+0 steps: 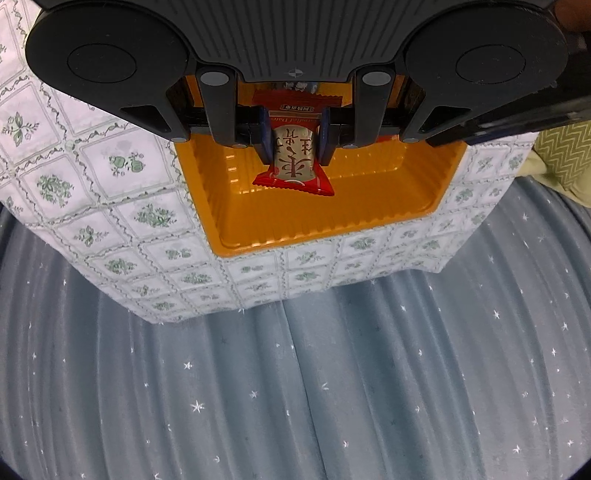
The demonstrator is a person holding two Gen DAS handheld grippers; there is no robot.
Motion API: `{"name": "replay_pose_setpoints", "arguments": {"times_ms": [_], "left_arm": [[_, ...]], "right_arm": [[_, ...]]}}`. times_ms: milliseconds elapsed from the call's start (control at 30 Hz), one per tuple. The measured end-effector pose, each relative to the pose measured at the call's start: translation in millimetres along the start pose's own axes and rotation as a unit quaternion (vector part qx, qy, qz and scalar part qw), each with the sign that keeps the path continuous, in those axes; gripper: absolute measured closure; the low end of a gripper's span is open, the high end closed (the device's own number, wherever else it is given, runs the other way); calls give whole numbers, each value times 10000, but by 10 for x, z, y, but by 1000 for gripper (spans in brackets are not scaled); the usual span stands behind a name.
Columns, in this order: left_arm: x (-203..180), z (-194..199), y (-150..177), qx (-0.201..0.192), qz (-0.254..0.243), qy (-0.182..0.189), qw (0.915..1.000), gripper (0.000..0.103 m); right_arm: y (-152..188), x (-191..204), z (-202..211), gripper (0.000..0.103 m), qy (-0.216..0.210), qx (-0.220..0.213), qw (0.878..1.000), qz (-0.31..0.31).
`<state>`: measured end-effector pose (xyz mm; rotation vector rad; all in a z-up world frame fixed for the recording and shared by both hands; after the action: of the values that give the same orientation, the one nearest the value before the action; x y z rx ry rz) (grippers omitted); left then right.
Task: Organize snacks
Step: 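Open both grippers to drop the snacks into the orange tray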
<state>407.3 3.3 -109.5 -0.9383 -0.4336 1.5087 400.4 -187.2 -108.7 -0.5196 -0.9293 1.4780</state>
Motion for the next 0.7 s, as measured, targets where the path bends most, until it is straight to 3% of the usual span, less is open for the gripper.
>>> {"name": "replay_pose_setpoints", "arguments": {"times_ms": [700], "left_arm": [[209,97,2,-85,92,-173,9998,53]], "right_arm": [[17,163,-142,76,-427,-70,9986,-297]]}}
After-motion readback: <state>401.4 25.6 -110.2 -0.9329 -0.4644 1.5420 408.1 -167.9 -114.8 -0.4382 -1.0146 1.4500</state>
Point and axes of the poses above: each gripper's, at about its wrist camera, not at the fingertips, and z roughly against the way its jaws point, x to its left, y to its underside, the point moved 6 cm from there along -z, roughly the way its jaws point, and after that the axes turned 8 degrees about z, right-handed, at the moved point
